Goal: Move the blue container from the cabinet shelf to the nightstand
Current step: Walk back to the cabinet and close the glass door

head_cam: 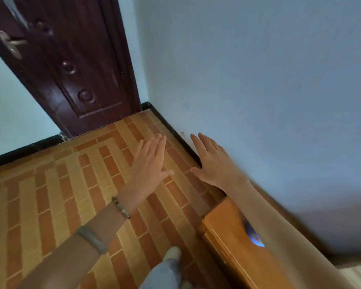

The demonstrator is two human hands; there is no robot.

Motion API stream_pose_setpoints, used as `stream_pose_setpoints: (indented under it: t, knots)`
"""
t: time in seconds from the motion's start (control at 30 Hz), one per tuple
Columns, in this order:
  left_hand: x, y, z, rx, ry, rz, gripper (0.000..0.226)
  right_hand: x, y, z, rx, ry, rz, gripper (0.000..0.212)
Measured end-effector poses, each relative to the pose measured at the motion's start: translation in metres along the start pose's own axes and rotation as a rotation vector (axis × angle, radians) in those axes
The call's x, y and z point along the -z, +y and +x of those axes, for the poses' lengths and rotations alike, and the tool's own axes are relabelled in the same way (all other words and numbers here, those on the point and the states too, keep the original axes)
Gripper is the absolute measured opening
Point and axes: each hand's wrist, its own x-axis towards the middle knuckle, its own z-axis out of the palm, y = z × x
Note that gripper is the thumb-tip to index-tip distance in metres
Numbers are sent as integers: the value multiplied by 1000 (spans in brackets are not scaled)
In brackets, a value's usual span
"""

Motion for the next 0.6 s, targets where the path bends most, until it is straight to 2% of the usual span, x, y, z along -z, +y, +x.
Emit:
stream_pose_setpoints:
  t: [0.13, 0.23, 0.47, 0.6]
  knots:
    - [11, -39, -41, 171, 40, 8, 103, -10, -45, 17, 194, 6, 34, 74]
    - [17, -65, -70, 321, 48, 15, 102, -26, -74, 36, 322, -22, 20, 77]
    - [37, -126, -127, 584, 74, 16, 99, -48, -162, 72, 529, -47, 5, 79]
    - [48, -172, -151, 717, 102, 106, 101, -54, -218, 96, 650, -62, -4, 81]
